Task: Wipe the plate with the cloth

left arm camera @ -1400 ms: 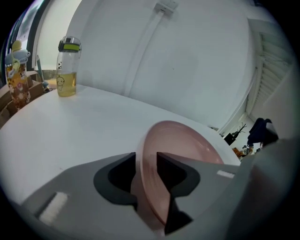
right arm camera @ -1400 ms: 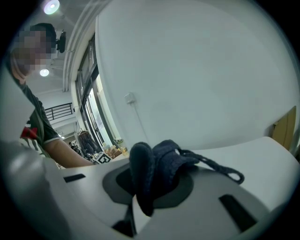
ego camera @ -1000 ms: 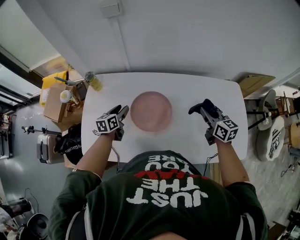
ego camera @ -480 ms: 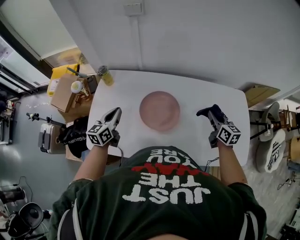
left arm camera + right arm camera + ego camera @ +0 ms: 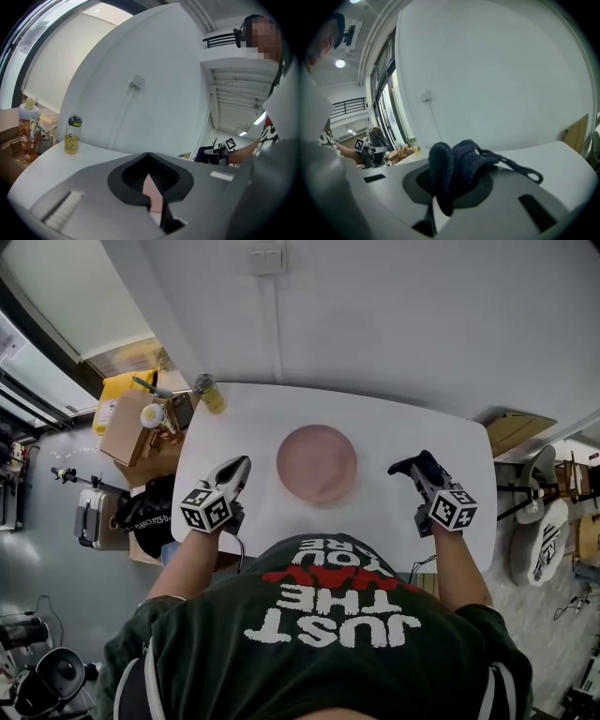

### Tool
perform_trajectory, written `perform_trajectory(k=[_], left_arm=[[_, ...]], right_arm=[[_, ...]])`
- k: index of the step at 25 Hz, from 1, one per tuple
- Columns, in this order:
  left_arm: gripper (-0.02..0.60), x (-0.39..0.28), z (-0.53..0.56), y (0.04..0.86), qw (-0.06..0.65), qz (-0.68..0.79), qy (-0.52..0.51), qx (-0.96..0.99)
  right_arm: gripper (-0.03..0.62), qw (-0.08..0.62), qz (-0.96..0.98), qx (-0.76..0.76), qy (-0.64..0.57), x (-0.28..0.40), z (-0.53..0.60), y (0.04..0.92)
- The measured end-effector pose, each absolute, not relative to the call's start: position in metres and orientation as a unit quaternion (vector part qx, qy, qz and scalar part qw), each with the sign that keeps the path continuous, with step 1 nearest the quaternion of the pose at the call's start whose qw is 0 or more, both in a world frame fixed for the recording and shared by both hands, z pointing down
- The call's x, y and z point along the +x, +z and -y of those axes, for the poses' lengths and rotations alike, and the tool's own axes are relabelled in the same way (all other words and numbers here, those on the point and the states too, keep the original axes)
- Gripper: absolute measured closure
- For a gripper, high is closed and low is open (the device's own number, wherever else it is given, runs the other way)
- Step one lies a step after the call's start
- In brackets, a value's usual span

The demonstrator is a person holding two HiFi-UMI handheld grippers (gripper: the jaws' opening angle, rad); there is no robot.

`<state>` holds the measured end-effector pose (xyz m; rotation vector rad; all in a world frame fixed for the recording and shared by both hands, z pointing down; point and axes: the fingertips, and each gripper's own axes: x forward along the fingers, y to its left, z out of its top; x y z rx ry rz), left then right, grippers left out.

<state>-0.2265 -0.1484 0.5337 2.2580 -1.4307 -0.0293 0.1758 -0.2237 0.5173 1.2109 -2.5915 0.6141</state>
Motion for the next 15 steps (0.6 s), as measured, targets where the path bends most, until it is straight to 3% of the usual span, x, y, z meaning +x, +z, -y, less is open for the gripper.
perform_trajectory(k=[15], left_arm=[[0.575,-0.2254,0.1517,0.5319,0.232,0.522,-0.013,0.821]], right_arm=[[0.565,0.113,0.877,0.419,0.208,0.1840,0.2234,0.5187]])
